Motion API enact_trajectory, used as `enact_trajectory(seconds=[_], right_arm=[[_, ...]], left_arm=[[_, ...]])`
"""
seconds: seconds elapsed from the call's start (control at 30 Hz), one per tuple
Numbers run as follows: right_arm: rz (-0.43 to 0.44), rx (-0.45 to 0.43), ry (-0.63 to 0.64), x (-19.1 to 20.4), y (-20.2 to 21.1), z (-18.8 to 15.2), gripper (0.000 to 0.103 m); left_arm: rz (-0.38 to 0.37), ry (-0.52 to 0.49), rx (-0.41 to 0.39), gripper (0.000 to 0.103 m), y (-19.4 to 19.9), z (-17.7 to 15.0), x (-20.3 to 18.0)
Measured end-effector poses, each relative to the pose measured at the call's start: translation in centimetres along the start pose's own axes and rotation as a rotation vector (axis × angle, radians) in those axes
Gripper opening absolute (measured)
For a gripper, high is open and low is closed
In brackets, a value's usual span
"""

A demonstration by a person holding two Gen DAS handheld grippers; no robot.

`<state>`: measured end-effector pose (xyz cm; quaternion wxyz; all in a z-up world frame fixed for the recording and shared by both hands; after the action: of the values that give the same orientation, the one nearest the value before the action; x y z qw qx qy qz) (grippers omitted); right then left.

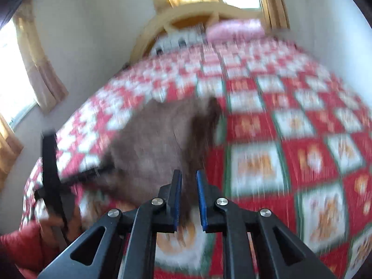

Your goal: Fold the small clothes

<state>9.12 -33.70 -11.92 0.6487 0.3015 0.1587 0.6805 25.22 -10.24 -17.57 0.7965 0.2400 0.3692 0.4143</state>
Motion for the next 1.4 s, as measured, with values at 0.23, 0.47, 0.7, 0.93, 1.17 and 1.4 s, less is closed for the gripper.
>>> enact_trajectory(seconds=[0.23,0.47,0.7,0.93,1.17,1.4], right_arm=[[-0.017,0.021,0.151,5.1,-8.1,4.5,0.014],[0.009,0.095,-0.099,-1.8,-12.7,1.7,0.011],[-0.006,0.086,-0.073,-1.1,-12.9,1.6,0.011],[-0.049,-0.004,0.010,0.1,-8.5,4.4,0.012],[-0.124,0.011,0.073,-0.5,-12.1,8.6,0.013],[-0.166,0.106,0.061,-3.1,-17.4,5.7,0.014]], left_arm=[[0.021,-0.019,0.006,0.103,-0.1,-0.2,-0.1],[0.003,-0.003,-0.001,0.103,0.0,-0.1,0.2],[-0.008,0.002,-0.004,0.103,0.2,-0.1,0.3],[-0.016,-0.020,-0.088,0.103,3.7,2.9,-0.6],[0.066,-0.084,-0.131,0.103,0.4,9.4,-2.9],[0.128,0.031,0.008,0.103,-5.9,6.5,1.1]])
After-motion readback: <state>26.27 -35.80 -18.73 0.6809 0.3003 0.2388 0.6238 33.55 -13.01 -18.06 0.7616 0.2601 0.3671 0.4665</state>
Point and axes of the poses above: each gripper's, at about its wrist camera, not at the fingertips, and y roughly against the way its jaws point, x to its left, z to its top, the point moved 7 cm from there along -y, roughly the way its jaws point, and after that the axes turned 3 degrees about -z, right-handed, at the moved point
